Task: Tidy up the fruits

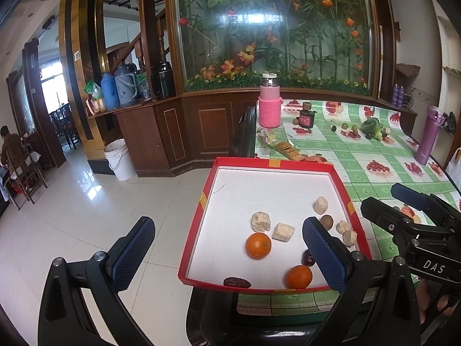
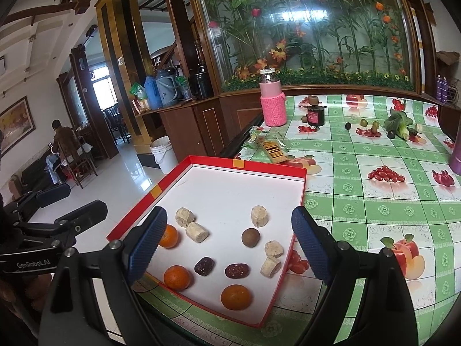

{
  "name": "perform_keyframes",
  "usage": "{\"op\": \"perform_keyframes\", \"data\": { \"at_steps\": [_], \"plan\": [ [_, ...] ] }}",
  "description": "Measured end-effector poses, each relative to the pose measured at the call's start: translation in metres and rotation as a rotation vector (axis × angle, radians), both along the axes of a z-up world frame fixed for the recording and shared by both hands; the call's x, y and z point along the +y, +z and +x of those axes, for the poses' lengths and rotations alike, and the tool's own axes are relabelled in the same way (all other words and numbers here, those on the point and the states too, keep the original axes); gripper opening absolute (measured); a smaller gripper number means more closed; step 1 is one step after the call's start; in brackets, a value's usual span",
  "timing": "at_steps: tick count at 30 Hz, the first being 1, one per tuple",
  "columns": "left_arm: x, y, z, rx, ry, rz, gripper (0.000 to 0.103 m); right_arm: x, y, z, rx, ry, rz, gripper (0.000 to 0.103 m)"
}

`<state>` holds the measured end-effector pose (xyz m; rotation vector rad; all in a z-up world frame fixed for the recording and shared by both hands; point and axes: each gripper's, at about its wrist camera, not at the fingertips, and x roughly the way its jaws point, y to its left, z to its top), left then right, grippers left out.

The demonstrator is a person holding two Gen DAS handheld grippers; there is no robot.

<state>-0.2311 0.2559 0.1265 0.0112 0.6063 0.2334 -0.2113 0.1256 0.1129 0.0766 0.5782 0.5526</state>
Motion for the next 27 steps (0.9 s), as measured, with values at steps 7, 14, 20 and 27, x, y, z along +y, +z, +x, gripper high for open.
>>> {"op": "perform_keyframes", "data": {
  "at_steps": [7,14,20,27],
  "plan": [
    [-0.002,0.004,-0.005,-0.018,-0.012,0.006,0.102,0.001,0.003,-0.004,-0.011,0.002,-0.002,0.089],
    [-0.002,0.004,-0.005,-0.015,-0.022,0.020,0.102,0.007,0.004,-0.004,-0.018,0.011,-0.007,0.089],
    [0.002,0.004,-0.004,-0.012,-0.024,0.015,0.102,0.012,0.006,-0.001,-0.017,0.016,-0.005,0.089],
    [0.004,0.004,-0.003,-0.008,-0.027,0.013,0.102,0.012,0.006,-0.001,-0.017,0.019,-0.007,0.089]
  ]
}}
